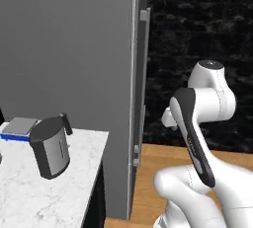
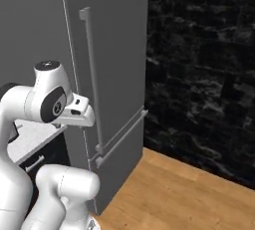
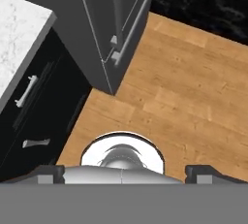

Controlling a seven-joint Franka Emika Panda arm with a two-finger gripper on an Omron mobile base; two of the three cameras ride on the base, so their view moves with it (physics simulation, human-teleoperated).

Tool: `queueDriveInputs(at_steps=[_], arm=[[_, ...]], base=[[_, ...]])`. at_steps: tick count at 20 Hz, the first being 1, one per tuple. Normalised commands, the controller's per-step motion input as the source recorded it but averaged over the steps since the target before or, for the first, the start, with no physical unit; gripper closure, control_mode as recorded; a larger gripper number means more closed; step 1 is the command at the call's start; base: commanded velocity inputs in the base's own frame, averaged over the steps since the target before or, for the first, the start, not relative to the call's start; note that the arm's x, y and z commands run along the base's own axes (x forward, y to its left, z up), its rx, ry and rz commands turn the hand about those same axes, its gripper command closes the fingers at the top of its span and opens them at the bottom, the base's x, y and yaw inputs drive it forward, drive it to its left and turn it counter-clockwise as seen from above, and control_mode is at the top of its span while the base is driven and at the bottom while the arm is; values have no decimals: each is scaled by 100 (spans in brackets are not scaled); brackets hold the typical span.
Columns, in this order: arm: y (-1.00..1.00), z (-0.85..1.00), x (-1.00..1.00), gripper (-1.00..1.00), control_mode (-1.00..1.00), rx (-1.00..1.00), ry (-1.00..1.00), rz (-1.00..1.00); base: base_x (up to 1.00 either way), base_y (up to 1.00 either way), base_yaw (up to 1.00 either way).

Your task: Navigate to the fridge.

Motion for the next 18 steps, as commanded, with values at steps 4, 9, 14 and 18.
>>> queueDriveInputs(at_steps=[4, 9, 14, 18], arm=[[0, 0, 0, -100, 100, 0, 0, 0], [0, 0, 0, -100, 100, 0, 0, 0], [0, 0, 0, -100, 100, 0, 0, 0], [0, 0, 0, -100, 100, 0, 0, 0]], base=[[60, -69, 50], [56, -97, 57], [50, -89, 58], [40, -67, 59]])
